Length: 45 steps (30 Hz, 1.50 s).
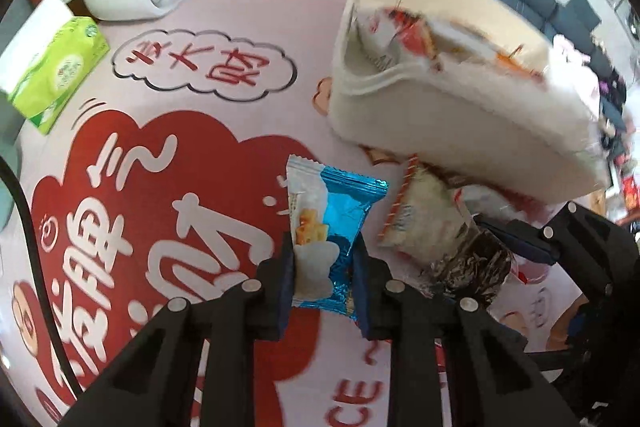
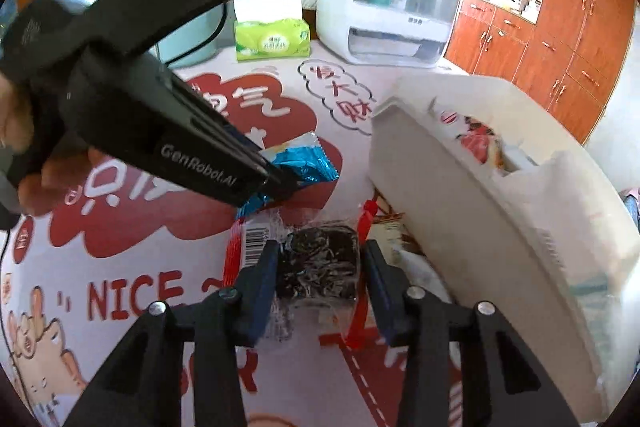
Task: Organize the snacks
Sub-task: 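Lift both packs over the white tray and open both tools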
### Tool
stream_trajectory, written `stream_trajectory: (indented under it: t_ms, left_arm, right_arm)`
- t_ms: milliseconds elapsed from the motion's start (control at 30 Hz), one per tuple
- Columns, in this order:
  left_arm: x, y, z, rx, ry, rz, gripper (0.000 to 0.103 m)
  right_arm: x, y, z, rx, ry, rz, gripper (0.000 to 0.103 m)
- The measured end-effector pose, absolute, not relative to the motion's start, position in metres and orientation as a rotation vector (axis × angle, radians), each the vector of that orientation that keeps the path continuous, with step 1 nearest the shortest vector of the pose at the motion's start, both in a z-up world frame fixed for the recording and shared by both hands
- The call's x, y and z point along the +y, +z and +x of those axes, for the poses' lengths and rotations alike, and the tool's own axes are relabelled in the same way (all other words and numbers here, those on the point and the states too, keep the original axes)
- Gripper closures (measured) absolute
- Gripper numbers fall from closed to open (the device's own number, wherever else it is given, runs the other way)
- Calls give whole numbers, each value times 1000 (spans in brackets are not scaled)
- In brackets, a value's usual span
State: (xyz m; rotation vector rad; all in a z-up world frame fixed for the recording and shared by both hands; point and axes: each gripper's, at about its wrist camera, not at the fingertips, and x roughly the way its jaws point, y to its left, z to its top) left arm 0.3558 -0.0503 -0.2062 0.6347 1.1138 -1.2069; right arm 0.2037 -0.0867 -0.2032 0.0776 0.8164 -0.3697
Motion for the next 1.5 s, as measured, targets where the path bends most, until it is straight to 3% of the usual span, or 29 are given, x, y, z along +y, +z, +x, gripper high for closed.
stream_trajectory:
  t_ms: [333, 833, 1133, 1500]
  left_arm:
    - [-10, -115, 298, 1033, -1107, 393, 81]
    - [-40, 14, 179, 798, -954, 132, 80]
    - [-106, 31, 152, 798, -817, 26, 80]
    - [-207, -9, 151, 946, -630, 19, 80]
  right_arm:
    - [-87, -140, 133, 729, -337, 74, 61]
    - [-134, -57, 28, 578, -433, 60, 61]
    - [-223, -41, 15, 543, -371, 122, 61]
    - [-321, -34, 28, 553, -240, 97, 60]
